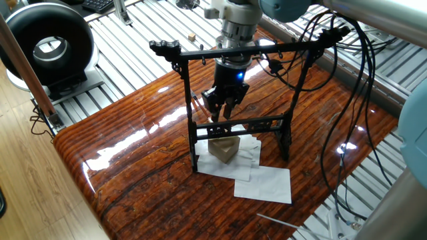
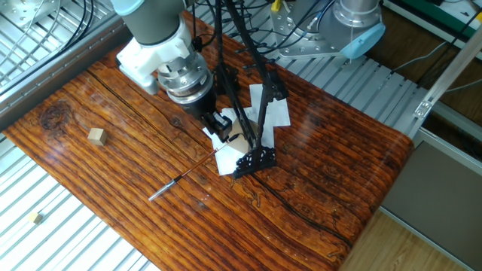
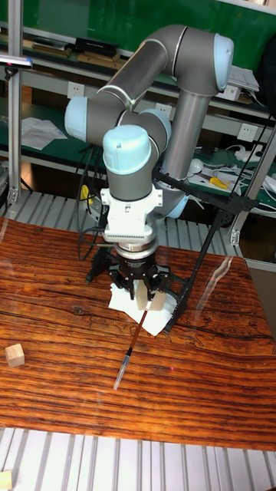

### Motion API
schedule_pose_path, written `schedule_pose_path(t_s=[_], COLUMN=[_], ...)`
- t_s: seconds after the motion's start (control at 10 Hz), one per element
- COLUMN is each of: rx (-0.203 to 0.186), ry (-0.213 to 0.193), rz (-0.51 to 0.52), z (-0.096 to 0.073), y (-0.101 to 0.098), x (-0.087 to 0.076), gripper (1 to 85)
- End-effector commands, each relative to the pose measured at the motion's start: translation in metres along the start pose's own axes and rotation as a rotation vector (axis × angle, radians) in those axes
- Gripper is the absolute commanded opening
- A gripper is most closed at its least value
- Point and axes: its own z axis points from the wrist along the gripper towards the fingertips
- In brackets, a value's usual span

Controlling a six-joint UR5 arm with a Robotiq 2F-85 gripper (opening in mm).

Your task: Place the brush on the pen rack

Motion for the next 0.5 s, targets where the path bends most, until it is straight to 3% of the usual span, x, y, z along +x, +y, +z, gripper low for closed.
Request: schedule_pose_path(t_s=[0.0,0.4], rx=[-0.026,-0.002], ry=[-0.007,-0.026], rz=[0.047,0.081], z=[-0.0002,0.0052], y=[0.0099,0.0090], x=[-0.0041,-0.0113], gripper=[39.0,39.0])
